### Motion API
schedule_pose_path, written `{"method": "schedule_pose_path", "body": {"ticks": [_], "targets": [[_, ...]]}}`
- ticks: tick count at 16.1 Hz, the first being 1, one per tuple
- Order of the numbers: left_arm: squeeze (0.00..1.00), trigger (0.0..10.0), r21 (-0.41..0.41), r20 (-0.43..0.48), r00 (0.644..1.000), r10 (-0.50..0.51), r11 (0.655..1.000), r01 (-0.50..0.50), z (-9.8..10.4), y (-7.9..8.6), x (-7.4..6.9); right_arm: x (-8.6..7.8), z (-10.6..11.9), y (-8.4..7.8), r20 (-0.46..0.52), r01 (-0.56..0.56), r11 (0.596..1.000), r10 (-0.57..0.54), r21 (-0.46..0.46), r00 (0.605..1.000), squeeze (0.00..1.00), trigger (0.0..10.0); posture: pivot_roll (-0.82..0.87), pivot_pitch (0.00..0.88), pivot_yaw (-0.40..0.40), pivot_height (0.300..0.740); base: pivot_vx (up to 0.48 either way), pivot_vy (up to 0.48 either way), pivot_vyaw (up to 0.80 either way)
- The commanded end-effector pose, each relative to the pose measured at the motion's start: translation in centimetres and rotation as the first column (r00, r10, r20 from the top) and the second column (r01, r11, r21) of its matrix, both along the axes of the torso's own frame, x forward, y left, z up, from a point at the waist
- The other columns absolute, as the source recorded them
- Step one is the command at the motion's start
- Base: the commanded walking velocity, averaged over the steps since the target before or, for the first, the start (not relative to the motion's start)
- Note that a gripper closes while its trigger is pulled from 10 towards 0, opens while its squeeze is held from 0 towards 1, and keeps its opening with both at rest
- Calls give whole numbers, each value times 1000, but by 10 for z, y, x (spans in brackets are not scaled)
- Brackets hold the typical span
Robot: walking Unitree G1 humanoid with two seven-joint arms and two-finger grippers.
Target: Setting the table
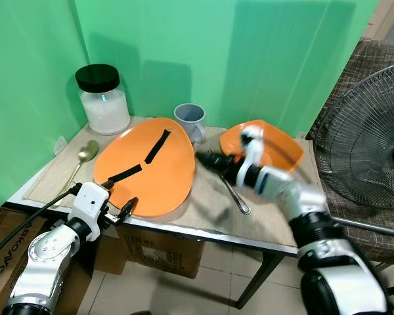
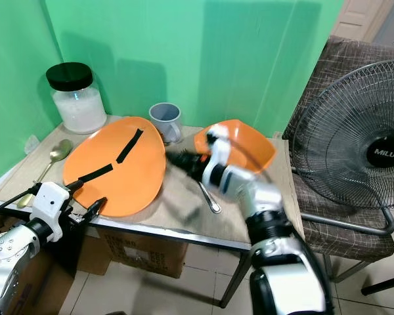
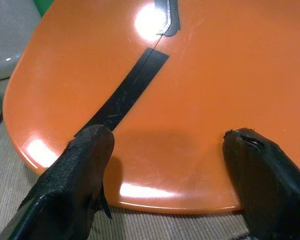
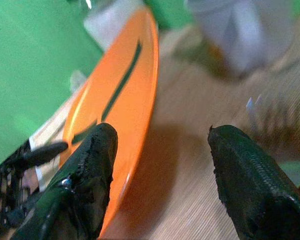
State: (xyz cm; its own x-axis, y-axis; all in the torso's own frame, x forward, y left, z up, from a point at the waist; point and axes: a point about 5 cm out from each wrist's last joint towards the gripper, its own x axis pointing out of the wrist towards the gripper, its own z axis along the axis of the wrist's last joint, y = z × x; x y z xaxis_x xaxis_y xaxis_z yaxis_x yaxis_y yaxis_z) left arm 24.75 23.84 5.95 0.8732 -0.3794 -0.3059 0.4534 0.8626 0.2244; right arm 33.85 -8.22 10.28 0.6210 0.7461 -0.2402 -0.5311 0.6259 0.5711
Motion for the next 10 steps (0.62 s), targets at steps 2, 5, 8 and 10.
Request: {"method": "schedule_pose_path", "body": {"ticks": [2, 5, 8, 10], "targets": [[0, 10000, 44, -156, 988, 11, 999, -4, -30, 2, -17, -1, -14, 8, -33, 26, 999, -27, -45, 999, 0, 10000, 52, 0, -72, 740, 0, 0, 0], [0, 10000, 42, -155, 988, 9, 999, -3, -30, 1, -16, 2, -19, 18, -39, 94, 993, -97, -68, 995, 0, 10000, 52, 0, -69, 740, 0, 0, 0], [0, 10000, 41, -155, 988, 9, 999, -2, -30, 0, -15, -1, -18, 29, -52, 52, 999, -53, -15, 997, 0, 10000, 53, 0, -70, 740, 0, 0, 0], [0, 10000, 41, -154, 988, 8, 999, -1, -31, 0, -14, -5, -15, 37, -80, -6, 997, 13, 79, 997, 0, 4902, 54, 0, -72, 740, 0, 0, 0]]}}
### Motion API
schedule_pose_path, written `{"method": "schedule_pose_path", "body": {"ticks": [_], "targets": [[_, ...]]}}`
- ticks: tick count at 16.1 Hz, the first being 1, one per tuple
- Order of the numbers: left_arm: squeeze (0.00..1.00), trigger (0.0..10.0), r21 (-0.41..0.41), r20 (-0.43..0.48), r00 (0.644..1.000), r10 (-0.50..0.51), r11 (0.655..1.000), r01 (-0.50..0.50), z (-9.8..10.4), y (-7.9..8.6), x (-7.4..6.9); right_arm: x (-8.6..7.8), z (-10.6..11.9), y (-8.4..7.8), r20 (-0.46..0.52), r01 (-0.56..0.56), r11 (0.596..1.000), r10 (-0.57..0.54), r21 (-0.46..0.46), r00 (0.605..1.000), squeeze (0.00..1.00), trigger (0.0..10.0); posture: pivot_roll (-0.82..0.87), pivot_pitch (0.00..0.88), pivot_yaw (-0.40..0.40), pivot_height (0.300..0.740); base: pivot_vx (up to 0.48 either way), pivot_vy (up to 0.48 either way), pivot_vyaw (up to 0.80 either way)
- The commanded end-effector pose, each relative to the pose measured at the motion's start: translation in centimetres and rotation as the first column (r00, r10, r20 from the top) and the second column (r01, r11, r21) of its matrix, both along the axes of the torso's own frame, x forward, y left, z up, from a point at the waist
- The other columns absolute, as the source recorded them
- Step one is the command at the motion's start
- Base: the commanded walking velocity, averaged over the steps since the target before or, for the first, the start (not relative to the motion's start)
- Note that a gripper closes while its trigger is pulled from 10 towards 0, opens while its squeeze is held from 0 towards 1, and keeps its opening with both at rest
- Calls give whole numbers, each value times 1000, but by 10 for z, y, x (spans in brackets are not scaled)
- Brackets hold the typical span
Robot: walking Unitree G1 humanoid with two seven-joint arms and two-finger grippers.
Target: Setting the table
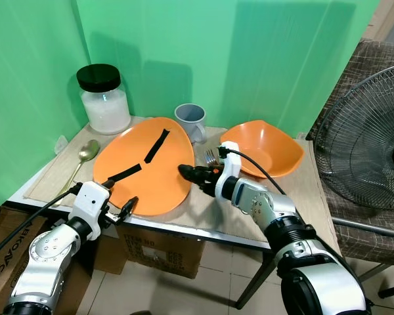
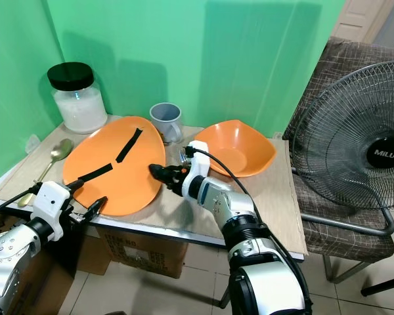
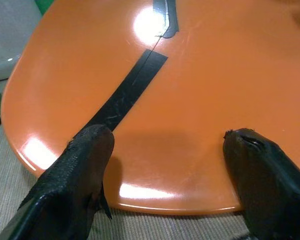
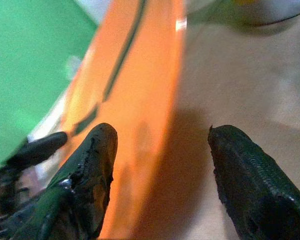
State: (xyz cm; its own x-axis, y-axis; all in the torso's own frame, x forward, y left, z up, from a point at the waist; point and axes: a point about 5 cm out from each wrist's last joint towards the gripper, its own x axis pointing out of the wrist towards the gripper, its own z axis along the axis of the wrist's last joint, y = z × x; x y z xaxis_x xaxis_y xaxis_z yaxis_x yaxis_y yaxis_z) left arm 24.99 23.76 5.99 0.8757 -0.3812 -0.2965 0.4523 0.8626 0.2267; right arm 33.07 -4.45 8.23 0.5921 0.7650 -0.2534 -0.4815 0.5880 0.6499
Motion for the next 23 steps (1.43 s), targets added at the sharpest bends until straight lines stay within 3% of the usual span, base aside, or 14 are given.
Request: {"method": "schedule_pose_path", "body": {"ticks": [1, 3, 14, 22, 23], "targets": [[0, 10000, 43, -163, 987, 8, 999, -2, -31, 0, -16, 1, 7, 3, 7, -34, 998, 34, 49, 999, 0, 3765, 54, 0, -72, 740, 0, 0, 0], [0, 10000, 44, -159, 987, 6, 999, 1, -30, 0, -15, -5, 5, 11, 8, -101, 993, 101, 54, 995, 0, 0, 53, 0, -73, 740, 0, 0, 0], [0, 10000, 61, -144, 990, -6, 998, 15, -26, 2, -7, -4, 0, 17, -8, -71, 997, 71, 39, 997, 0, 0, 63, 0, -74, 740, 0, 0, 0], [0, 10000, 104, -123, 992, -13, 994, 26, -17, 14, 1, -7, 4, 22, -8, -66, 990, 68, 122, 998, 0, 0, 81, 0, -14, 740, 0, 0, 0], [0, 10000, 112, -95, 995, -16, 993, 27, -8, 17, 5, -7, 6, 24, -4, -55, 988, 57, 145, 998, 0, 0, 93, 0, 10, 740, 0, 0, 0]]}}
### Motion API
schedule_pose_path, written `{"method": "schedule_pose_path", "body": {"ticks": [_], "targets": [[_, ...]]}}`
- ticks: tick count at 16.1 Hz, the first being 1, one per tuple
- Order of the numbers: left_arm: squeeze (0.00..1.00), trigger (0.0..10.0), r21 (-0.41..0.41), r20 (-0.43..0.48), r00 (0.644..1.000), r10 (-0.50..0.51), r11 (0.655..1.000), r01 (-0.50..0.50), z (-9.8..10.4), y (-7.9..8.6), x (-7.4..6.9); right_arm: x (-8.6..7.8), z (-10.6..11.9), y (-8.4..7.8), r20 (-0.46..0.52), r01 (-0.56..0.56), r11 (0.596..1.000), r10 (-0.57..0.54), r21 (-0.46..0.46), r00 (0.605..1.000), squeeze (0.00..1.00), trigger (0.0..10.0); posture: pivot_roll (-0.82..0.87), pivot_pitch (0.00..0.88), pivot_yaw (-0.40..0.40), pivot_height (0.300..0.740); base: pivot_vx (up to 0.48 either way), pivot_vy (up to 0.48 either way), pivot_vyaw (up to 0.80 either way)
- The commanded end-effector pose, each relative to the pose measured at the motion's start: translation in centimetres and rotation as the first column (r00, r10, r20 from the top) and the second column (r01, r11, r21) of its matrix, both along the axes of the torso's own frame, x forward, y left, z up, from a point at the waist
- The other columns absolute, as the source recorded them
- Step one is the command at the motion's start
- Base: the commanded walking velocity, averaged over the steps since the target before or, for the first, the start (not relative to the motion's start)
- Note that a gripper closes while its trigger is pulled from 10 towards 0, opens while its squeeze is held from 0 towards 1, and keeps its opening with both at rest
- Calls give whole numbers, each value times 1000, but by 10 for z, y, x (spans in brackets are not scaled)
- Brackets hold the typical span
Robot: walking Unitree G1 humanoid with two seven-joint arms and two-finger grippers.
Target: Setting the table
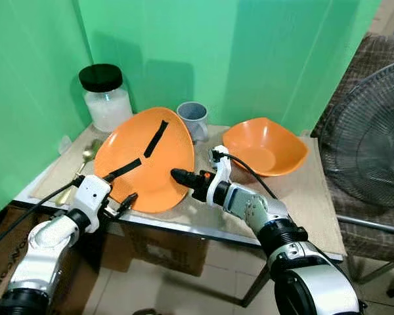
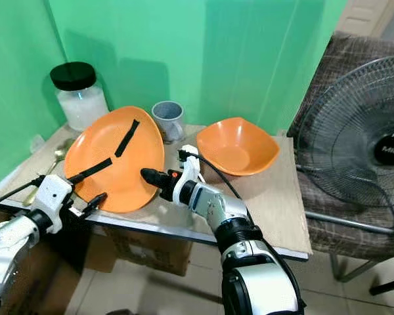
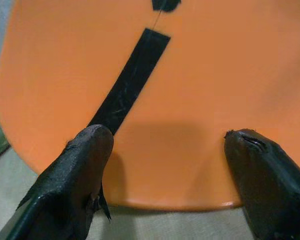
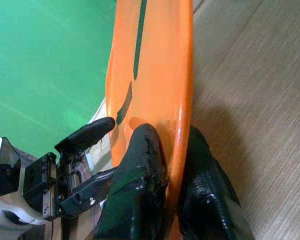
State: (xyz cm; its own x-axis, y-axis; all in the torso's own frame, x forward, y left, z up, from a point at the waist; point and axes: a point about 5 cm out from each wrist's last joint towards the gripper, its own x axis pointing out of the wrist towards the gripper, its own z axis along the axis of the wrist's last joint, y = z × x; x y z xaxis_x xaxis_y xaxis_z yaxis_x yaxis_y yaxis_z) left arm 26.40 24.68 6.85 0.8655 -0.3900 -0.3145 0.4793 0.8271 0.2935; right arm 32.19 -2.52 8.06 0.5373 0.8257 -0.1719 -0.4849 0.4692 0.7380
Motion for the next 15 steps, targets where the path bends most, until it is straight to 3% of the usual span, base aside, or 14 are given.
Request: {"method": "schedule_pose_path", "body": {"ticks": [1, 3, 4, 5, 8, 10, 11, 13, 14, 15], "targets": [[0, 10000, 6, -26, 999, 19, 1000, -19, 3, 8, -1, 4, 11, 4, 40, 23, 999, -24, 42, 999, 0, 0, 103, 0, 25, 740, 0, 0, 0], [0, 10000, -158, 129, 991, -44, 985, 64, 52, -4, 8, 8, 25, 4, 72, 46, 991, -56, 125, 996, 0, 0, 125, 0, 45, 740, 0, 0, 0], [0, 10000, -186, 151, 987, -55, 979, 83, 61, -7, 9, 9, 28, 5, 77, 49, 988, -61, 146, 995, 0, 0, 128, 0, 49, 740, 0, 0, 0], [0, 10000, -227, 228, 969, -90, 963, 143, 89, -17, 9, 12, 42, 3, 108, 54, 978, -77, 202, 991, 0, 0, 143, 0, 50, 740, 0, 0, 0], [0, 10000, -280, 387, 916, -106, 933, 226, 143, -39, 8, 20, 73, -13, 179, 83, 954, -138, 287, 974, 0, 0, 154, 0, 31, 740, 0, 0, 0], [0, 10000, -298, 415, 907, -77, 930, 215, 161, -40, 6, 22, 88, -21, 212, 99, 946, -170, 309, 962, 0, 0, 160, 0, 18, 740, 0, 0, 0], [0, 10000, -273, 446, 894, -48, 944, 187, 173, -44, 2, 20, 112, -40, 277, 117, 934, -217, 338, 936, 0, 0, 158, 0, 4, 740, 0, 0, 0], [0, 10000, -263, 458, 888, -28, 950, 166, 179, -48, -3, 16, 128, -56, 319, 146, 926, -263, 348, 910, 0, 0, 156, 0, -2, 740, 0, 0, 0], [0, 10000, -265, 472, 881, -7, 953, 149, 181, -55, -10, 8, 144, -77, 381, 210, 921, -332, 328, 863, 0, 0, 129, 0, 10, 740, 0, 0, 0], [0, 10000, -279, 472, 882, 0, 948, 149, 181, -61, -14, 3, 150, -86, 415, 239, 919, -359, 313, 836, 0, 0, 122, 0, 15, 740, 0, 0, 0]]}}
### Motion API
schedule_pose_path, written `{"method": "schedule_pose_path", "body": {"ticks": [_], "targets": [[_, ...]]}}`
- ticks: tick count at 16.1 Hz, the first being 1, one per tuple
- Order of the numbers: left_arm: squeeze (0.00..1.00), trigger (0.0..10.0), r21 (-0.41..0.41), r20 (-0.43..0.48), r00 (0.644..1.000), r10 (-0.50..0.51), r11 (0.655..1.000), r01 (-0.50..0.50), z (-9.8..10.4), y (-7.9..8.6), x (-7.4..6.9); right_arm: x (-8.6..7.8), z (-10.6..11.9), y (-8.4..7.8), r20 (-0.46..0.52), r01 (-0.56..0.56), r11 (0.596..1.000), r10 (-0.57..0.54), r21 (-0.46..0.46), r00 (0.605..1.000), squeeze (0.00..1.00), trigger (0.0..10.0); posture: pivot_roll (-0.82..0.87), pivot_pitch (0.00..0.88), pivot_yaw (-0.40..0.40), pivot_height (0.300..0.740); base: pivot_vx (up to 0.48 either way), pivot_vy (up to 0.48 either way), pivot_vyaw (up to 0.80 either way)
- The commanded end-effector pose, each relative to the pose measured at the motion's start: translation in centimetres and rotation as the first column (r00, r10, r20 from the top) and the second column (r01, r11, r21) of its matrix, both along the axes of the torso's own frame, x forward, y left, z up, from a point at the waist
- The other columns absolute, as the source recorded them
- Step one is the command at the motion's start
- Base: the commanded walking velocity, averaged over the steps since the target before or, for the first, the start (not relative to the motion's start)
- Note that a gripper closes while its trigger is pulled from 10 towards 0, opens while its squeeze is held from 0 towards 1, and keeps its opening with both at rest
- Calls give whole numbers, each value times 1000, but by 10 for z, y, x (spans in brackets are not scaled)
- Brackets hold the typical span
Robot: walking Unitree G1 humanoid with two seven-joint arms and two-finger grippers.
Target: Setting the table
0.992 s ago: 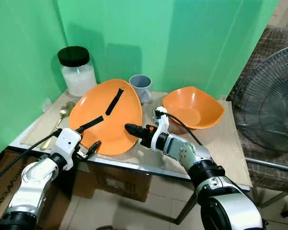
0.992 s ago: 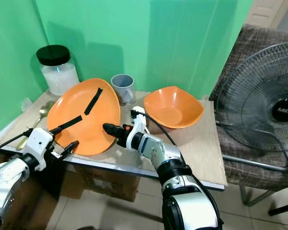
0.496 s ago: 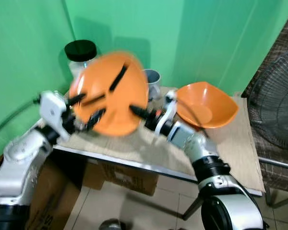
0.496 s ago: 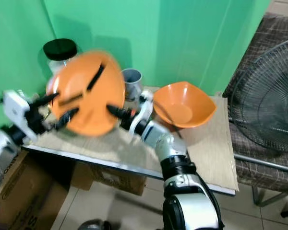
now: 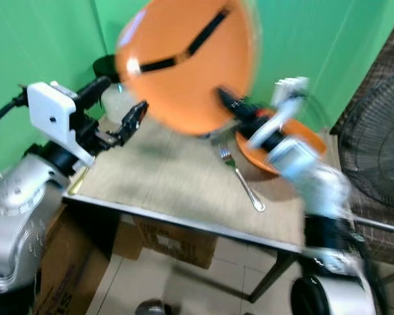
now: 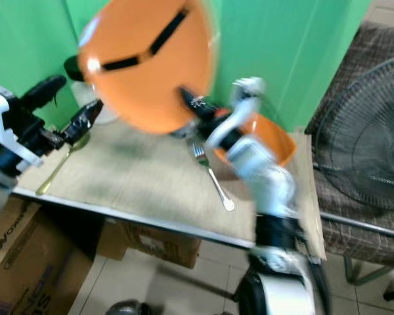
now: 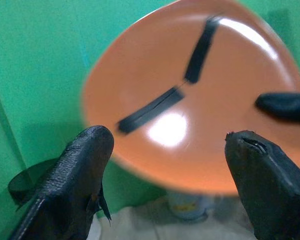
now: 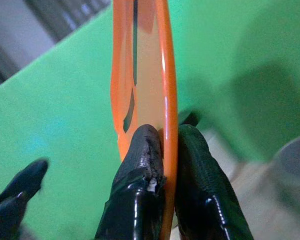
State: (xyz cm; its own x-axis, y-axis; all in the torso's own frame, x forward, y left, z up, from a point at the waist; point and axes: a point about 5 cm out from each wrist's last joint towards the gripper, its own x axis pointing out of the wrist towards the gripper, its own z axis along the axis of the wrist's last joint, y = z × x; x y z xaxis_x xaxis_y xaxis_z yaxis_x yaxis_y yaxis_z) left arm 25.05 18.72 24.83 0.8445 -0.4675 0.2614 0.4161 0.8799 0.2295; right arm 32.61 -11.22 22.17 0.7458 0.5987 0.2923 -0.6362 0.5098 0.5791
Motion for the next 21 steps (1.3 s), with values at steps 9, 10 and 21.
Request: {"method": "schedule_pose_path", "body": {"ticks": [9, 10, 21], "targets": [[0, 10000, 24, -116, 955, 273, 962, -272, -45, -35, -15, -83, 21, -33, 335, 504, 788, -397, -353, 855, 0, 10000, 56, 0, 35, 740, 0, 0, -178], [0, 10000, 11, -80, 940, 331, 944, -331, -43, -33, -9, -82, 23, -35, 344, 560, 760, -455, -330, 821, 0, 10000, 56, 0, 50, 740, 0, 0, -800], [0, 10000, -111, -95, 907, 409, 901, -418, -41, -14, -12, -77, 30, -24, 299, 591, 759, -517, -274, 802, 0, 10000, 81, 0, -20, 740, 0, 0, -800]]}}
